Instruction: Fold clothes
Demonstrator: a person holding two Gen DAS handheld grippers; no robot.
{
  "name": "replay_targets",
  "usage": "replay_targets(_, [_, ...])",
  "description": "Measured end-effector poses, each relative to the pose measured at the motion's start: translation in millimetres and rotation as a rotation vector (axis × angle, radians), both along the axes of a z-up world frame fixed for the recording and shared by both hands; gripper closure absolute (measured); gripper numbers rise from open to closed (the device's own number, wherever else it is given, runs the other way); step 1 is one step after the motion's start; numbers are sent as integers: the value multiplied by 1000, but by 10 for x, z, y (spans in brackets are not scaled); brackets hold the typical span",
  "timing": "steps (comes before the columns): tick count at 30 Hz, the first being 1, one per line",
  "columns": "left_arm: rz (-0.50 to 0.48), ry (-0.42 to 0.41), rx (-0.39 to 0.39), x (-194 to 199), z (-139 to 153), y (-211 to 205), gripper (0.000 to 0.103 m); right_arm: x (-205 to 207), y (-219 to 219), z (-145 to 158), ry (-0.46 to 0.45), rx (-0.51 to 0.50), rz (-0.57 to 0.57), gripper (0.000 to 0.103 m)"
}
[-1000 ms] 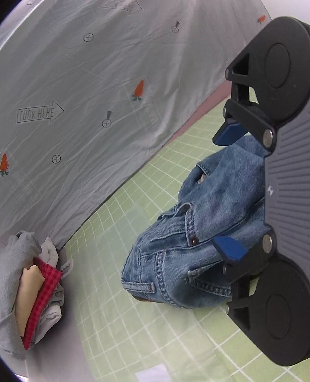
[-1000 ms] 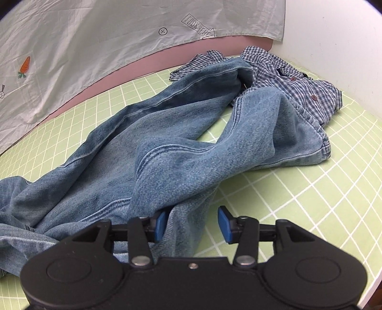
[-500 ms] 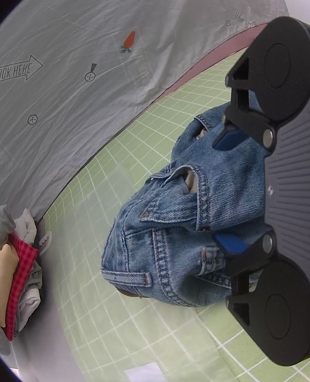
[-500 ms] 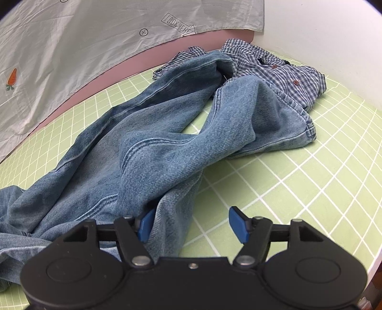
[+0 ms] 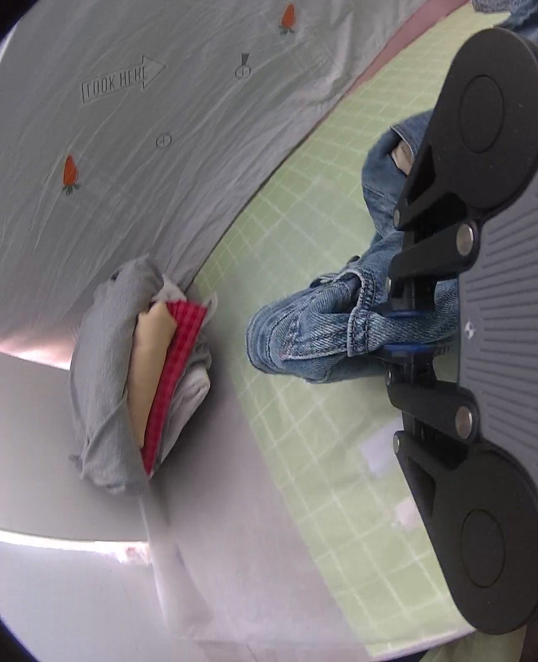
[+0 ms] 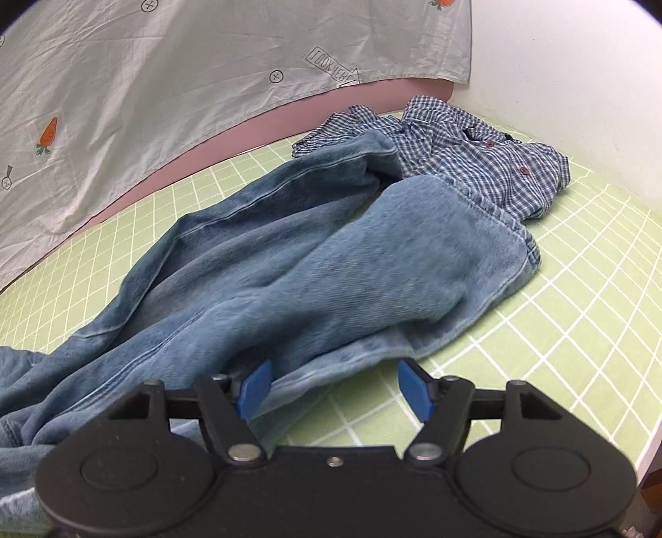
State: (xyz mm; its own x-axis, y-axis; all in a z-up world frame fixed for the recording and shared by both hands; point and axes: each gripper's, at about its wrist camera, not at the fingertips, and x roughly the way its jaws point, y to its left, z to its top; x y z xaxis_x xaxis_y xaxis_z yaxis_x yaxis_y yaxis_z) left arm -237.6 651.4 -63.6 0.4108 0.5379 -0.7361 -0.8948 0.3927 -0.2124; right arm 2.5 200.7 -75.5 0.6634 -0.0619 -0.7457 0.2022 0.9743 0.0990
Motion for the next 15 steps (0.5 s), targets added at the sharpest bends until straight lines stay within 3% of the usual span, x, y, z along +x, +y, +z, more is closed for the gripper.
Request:
replay_targets(3, [102,53,-62,-279,-260,161,89,-22,39,-41,10,14,-1,33])
replay_targets(5, [120,46,-102,-409,-384,199,87,-29,39,-77,19,19,-21,33])
replay_targets(9, [84,74,-75,-406,-428,131,86,-30,-14,-127,27,-4,-75,32])
replay_targets(15, [90,52,-98,-428,-441,179,84,54,-307,-191,30,73,-220,31])
